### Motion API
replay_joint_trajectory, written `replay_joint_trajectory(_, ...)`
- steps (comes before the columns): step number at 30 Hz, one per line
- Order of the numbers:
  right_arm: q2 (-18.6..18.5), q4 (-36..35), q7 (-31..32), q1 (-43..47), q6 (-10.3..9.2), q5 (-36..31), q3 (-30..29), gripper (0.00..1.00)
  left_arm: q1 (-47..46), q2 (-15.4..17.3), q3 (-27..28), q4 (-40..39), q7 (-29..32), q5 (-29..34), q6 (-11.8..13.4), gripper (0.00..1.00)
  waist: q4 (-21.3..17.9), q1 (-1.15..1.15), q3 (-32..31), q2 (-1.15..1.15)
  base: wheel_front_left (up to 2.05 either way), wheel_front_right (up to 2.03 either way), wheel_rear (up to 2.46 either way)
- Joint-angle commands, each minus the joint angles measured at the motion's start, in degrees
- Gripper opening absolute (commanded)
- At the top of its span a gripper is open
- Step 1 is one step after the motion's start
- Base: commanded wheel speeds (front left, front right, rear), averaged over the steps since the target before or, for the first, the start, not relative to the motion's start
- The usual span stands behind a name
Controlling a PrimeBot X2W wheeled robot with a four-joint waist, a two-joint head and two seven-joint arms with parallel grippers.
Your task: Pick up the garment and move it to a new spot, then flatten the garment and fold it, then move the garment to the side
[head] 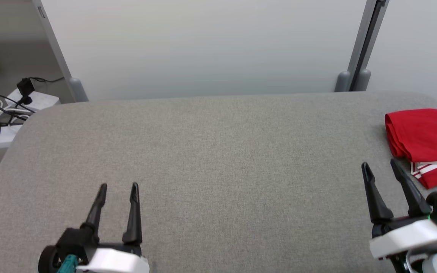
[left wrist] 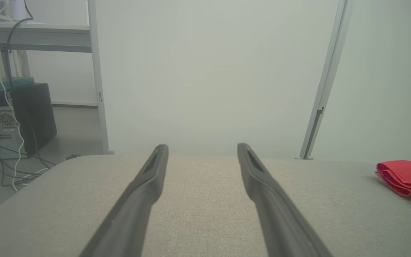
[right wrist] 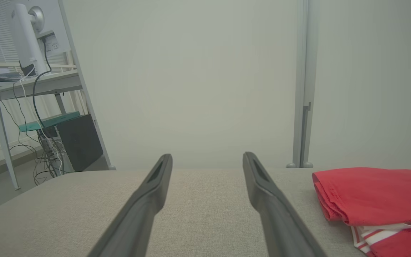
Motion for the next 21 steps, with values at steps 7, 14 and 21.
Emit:
replay_joint_trajectory(7, 0.57, -6.24, -0.59, 6.95, 0.18, -1.83, -0.91, 1.00, 3.31, 0.29, 1.84, -1.38, -0.34, 1.07, -1.39, 1.00, 1.00, 0.00, -3.26, 0.00, 0.00, 0.00, 0.00)
replay_joint_trajectory(14, 1.59, -6.93, -0.59, 10.12, 0.18, -3.13, -1.47, 1.00, 5.71, 0.28, 1.46, -1.07, -0.34, 0.85, -1.31, 1.00, 0.93, 0.00, -4.13, 0.00, 0.00, 0.00, 0.00)
replay_joint_trajectory(21, 2.21, -6.65, -0.59, 10.41, 0.18, -3.69, -1.80, 1.00, 5.62, 0.28, 1.57, -0.51, -0.34, 1.49, -1.30, 1.00, 1.20, 0.00, -4.67, 0.00, 0.00, 0.00, 0.00)
